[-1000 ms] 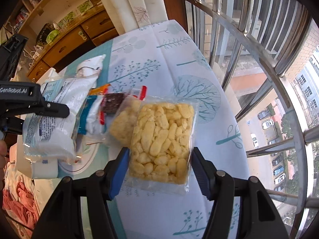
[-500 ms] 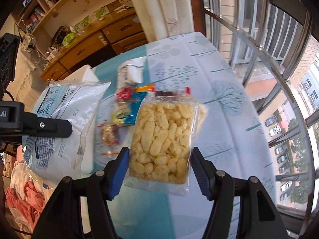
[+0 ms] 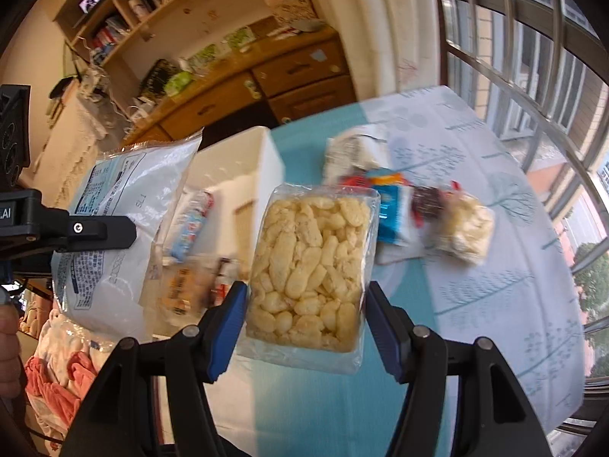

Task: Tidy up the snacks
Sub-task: 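Carry the clear bag and yellow-puff bag into the white tray and release both, then grasp the blue foil packet with the left gripper while the right gripper grasps the crumbly-snack bag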

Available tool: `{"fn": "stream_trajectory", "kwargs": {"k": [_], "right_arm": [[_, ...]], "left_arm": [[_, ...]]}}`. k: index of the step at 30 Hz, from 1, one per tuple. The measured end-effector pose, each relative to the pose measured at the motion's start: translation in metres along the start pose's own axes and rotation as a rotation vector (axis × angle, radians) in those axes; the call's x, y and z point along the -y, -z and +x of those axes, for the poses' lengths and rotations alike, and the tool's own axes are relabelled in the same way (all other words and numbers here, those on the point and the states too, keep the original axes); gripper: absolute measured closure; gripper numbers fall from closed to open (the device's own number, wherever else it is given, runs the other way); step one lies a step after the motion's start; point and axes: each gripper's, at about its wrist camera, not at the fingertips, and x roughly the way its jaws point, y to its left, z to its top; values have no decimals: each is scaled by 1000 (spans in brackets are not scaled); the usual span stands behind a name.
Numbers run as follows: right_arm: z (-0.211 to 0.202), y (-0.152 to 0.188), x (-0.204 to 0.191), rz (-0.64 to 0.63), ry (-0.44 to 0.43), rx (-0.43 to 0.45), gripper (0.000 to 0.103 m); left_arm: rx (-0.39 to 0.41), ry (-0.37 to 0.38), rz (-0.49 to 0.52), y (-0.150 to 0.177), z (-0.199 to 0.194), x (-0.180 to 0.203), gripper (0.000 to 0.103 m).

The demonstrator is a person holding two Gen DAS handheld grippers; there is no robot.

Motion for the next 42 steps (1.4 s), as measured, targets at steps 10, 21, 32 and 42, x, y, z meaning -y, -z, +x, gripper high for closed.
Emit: {"fn": "stream_trajectory", "kwargs": {"k": [10, 21, 32, 42], "right_arm": [[15, 7, -70, -94, -79, 56, 41], [30, 2, -99, -150, -100, 97, 39], [21, -3, -75, -69, -57, 104, 20], [6, -6, -23, 64, -22, 86, 20]], "left_arm": [[127, -25, -23, 10, -16, -77, 33], [204, -39, -93, 11, -6, -107, 28], [256, -28, -36, 11, -14, -85, 12], [327, 28, 58, 13, -11, -23, 12]]}}
